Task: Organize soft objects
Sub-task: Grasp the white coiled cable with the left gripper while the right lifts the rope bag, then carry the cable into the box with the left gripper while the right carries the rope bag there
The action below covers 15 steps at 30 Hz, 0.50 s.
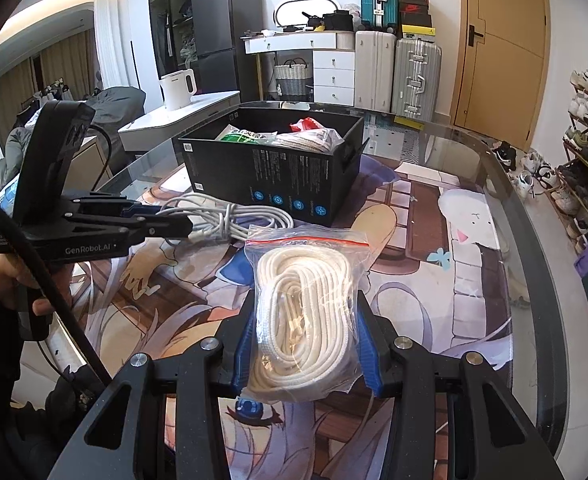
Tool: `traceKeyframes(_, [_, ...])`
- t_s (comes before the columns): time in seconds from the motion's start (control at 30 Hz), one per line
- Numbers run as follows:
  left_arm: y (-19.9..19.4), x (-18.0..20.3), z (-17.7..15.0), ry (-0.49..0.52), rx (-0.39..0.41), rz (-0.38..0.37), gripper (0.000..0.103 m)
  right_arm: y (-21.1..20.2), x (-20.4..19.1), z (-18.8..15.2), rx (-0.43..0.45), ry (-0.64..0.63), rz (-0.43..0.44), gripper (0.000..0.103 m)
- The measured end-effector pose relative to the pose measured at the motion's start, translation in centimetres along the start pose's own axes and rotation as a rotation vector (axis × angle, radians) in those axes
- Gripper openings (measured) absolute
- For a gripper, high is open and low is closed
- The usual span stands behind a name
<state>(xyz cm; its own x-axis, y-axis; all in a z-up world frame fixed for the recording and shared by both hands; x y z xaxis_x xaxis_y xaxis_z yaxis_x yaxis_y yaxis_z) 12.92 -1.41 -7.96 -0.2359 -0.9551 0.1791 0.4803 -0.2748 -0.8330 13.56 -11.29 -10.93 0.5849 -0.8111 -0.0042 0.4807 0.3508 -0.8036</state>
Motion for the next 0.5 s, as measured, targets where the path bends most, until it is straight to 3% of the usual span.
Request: traceKeyframes(0.5, [-4.6,-0.3,-0.1,-0.024,0.109,-0.031,0.014,-2.0,-0.8,1.1,0.042,-0.019,-0.016,0.044])
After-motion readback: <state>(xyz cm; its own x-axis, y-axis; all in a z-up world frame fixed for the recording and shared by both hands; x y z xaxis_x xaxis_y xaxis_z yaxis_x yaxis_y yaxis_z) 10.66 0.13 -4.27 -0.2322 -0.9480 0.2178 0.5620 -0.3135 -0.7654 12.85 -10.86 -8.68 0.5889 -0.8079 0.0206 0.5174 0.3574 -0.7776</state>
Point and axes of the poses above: each gripper's, at about its wrist camera, not at the fingertips, and y roughly the way its jaws point, x to its right, z to its top, the point moved 10 cm from there along y, roughly the way its jaws point, and after that the axes turned 11 degrees about -x, right-handed, at the moved point
